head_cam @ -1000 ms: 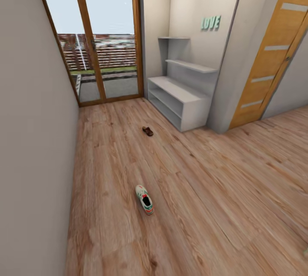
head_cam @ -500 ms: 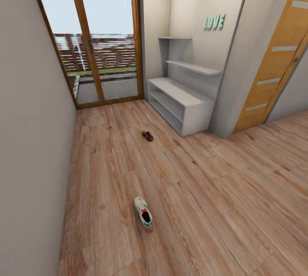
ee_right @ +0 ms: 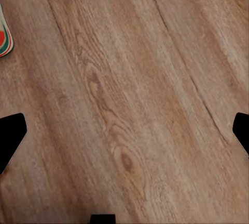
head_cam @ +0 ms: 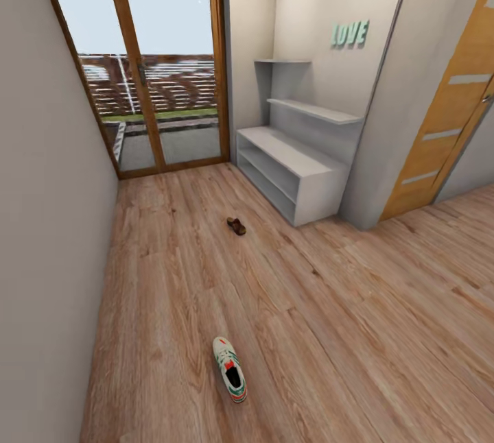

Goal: Pick up the two gym shoes and the two sandals from the corridor floor and place them onto the hallstand (shoe rack) in the corridor, making sure they are on the rack and not on the floor. Arrange them so the two gym shoes are next to each other and the two sandals are next to each other.

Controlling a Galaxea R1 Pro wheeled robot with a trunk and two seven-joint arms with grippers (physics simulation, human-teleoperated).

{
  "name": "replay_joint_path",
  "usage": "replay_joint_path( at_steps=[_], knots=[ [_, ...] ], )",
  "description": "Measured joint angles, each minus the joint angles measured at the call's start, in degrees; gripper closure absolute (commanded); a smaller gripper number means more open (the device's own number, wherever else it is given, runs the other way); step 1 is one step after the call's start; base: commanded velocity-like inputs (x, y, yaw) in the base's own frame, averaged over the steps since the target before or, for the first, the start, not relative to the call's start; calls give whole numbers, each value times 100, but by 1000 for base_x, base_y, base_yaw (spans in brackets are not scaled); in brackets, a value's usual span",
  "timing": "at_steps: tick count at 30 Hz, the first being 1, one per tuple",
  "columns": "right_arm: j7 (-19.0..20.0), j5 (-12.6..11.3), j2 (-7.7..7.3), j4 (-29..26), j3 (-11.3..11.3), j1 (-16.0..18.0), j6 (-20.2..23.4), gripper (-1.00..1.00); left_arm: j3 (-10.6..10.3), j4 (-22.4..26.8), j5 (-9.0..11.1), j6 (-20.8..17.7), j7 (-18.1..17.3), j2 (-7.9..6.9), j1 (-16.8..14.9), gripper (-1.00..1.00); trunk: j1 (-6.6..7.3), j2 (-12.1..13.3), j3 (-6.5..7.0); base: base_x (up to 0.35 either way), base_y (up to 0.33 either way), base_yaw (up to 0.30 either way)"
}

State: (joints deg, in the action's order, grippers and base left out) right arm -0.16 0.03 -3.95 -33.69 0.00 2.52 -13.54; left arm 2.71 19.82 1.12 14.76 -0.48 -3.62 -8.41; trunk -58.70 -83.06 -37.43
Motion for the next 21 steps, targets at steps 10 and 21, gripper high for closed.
replay_joint_path(
  at_steps=[10, 21],
  knots=[
    [0, -7, 0, 1, -14, 1, 0, -100, 1, 2, 0, -1, 0, 1, 1, -100, -2, 0, 0, 159, 0, 185],
    [0, -11, 0, 2, -16, 2, 0, -100, 9, 2, 0, -1, 0, 0, 1, -100, -3, 0, 0, 16, 0, 266]
  ],
)
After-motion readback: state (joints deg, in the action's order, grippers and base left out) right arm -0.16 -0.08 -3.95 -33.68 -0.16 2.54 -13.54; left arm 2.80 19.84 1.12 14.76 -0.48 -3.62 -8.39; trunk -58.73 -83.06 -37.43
